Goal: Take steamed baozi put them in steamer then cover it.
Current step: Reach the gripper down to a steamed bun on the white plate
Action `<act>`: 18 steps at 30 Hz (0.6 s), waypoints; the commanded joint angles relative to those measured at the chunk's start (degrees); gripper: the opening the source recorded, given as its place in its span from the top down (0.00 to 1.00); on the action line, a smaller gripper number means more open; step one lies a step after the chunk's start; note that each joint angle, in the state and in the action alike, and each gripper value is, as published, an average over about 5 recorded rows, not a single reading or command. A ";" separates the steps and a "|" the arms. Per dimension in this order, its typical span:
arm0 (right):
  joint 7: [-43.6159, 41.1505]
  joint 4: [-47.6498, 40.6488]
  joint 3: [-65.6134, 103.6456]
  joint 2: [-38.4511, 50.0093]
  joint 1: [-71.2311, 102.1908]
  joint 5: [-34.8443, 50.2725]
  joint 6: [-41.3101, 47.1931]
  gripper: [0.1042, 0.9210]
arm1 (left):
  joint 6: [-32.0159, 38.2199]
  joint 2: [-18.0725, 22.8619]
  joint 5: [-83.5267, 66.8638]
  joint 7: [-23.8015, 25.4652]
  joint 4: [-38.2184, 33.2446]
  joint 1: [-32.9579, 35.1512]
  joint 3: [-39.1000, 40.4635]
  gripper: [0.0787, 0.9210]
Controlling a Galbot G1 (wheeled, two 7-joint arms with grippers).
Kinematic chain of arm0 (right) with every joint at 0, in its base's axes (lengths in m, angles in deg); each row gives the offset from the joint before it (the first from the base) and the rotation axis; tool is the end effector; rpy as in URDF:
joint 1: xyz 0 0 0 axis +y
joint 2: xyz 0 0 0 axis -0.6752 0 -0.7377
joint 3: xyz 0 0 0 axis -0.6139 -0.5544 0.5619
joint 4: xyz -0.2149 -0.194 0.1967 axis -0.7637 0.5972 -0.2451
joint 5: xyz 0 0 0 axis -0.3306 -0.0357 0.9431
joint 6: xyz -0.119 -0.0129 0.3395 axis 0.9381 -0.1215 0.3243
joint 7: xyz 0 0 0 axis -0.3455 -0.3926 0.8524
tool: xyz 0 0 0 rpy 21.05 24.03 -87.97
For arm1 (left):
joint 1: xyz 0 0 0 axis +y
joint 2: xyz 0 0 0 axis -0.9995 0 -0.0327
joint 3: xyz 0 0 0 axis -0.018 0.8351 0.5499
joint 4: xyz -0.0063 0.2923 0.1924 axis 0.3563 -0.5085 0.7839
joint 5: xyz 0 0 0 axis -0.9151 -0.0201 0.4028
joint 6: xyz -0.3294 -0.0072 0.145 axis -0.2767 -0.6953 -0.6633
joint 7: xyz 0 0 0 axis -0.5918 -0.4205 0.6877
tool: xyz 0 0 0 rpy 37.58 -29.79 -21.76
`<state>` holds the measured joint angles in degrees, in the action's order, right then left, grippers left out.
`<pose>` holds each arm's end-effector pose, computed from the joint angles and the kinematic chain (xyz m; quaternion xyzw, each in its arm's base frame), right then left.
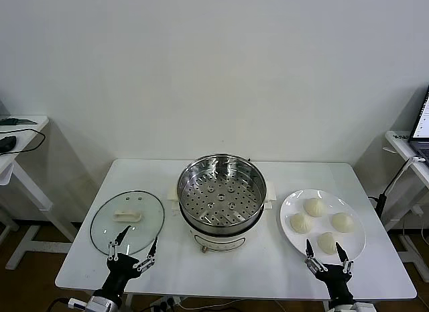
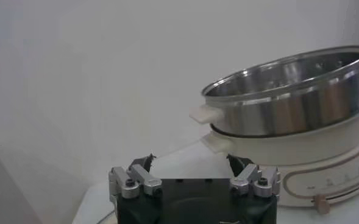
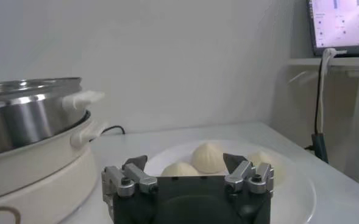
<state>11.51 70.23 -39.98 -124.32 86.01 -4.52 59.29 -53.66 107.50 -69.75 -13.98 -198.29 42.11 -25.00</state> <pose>0.1413 -0.1045 -0.3596 -0.0750 -0.9943 -0.0284 0.0707 0.1356 0.0581 -0.3167 -0.1135 -0.9780 -0.1632 0.0626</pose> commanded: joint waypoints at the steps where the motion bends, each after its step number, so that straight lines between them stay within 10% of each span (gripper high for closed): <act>1: 2.69 -1.44 2.42 2.43 -8.42 2.19 4.38 0.12 | 0.45 0.10 0.80 -0.20 -1.22 1.02 1.03 0.12; 18: -4.19 -34.24 -16.04 22.20 -54.98 18.68 21.82 0.12 | 0.77 0.75 1.31 -0.83 -2.89 3.00 0.55 0.12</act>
<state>13.24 52.77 -45.34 -111.14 53.66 6.94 73.59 -53.10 108.21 -68.64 -14.73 -200.84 44.47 -24.05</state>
